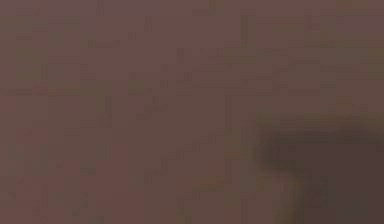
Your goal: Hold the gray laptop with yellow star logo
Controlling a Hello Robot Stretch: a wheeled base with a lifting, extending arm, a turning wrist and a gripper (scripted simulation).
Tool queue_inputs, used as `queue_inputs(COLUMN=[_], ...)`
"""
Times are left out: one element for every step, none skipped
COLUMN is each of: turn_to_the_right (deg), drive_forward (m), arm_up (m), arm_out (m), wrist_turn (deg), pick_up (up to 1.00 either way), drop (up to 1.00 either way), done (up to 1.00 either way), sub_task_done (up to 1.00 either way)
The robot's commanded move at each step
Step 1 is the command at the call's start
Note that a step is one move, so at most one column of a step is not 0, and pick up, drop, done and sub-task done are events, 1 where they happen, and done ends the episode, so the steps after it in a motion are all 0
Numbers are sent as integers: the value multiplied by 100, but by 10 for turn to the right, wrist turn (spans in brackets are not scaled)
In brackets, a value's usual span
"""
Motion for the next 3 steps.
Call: queue_inputs(turn_to_the_right=[0,0,0], drive_forward=[0,0,0], arm_up=[0,0,0], arm_out=[0,0,0], wrist_turn=[450,450,60], pick_up=[0,0,0], drop=[0,0,0], done=[0,0,0], sub_task_done=[0,0,0])
